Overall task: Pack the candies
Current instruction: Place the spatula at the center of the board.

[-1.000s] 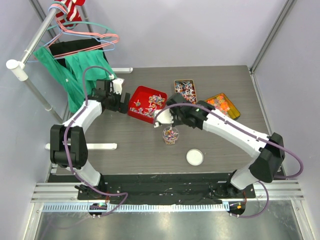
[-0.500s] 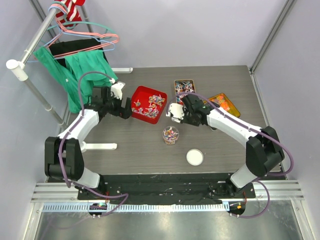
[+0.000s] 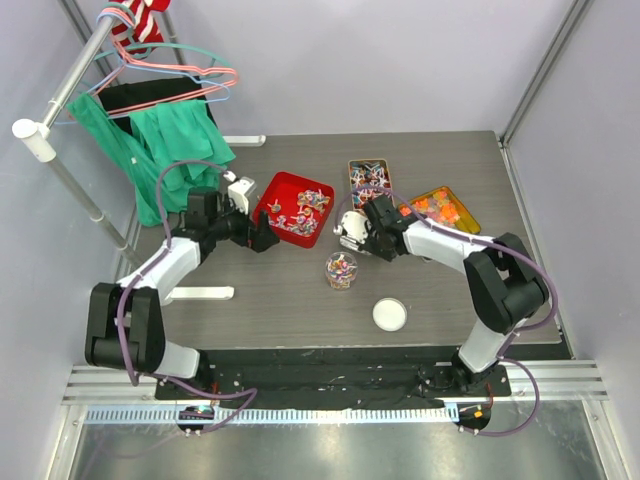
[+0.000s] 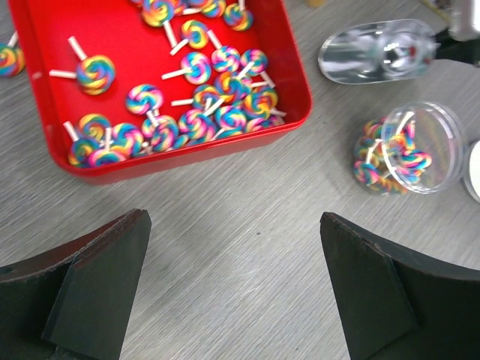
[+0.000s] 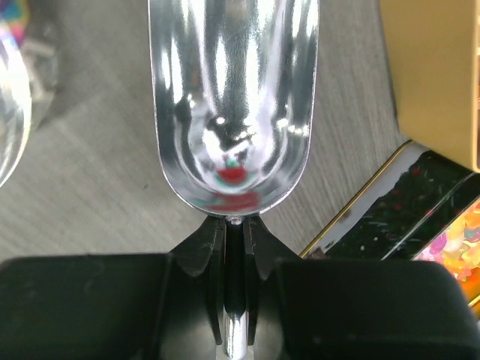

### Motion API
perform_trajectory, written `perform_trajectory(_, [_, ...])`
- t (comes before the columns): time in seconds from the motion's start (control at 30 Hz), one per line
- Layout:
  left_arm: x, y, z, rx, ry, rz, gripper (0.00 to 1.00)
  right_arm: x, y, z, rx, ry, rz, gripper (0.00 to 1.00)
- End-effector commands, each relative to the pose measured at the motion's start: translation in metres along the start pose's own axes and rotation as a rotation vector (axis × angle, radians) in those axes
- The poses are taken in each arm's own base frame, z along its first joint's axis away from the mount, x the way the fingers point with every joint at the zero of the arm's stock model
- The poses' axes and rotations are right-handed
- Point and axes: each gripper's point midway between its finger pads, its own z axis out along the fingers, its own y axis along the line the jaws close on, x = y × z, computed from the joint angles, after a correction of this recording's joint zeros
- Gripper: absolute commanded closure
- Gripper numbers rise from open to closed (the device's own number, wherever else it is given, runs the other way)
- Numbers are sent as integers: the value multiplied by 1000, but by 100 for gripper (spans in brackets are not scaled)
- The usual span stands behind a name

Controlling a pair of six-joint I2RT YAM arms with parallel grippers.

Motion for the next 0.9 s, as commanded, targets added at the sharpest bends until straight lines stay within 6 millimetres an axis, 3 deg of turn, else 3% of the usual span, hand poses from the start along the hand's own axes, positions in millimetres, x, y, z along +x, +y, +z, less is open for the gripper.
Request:
perform_trajectory(0.0, [-39, -21, -9, 62, -156, 83, 0, -6, -10, 14, 45, -36, 69, 98])
perform_trajectory(0.1, [-38, -25, -11, 70, -169, 92, 0, -3, -16, 18, 57, -33, 101, 89])
perform_trajectory(0.27, [-35, -29, -16, 76, -174, 102, 0, -2, -20, 16, 56, -44, 133, 63])
perform_trajectory(0.43, [-33, -33, -16, 92, -173, 105, 0, -2, -30, 4, 71, -76, 175, 52])
perform_trajectory(0.53, [-32, -34, -18, 93, -174, 110, 0, -8, -40, -14, 93, -126, 198, 46])
perform_trajectory(0.67, [-32, -36, -19, 99, -177, 115, 0, -10, -41, -46, 85, -144, 200, 44])
perform_trajectory(0.7, [-31, -36, -19, 99, -177, 120, 0, -17, -36, -54, 47, -172, 189, 44])
perform_trajectory(0.73, [-32, -36, -20, 98, -182, 127, 0, -12, -29, -67, 26, -167, 178, 45])
perform_trajectory(0.87, [-30, -36, -20, 98, -182, 130, 0, 5, -2, -85, -50, -158, 138, 51])
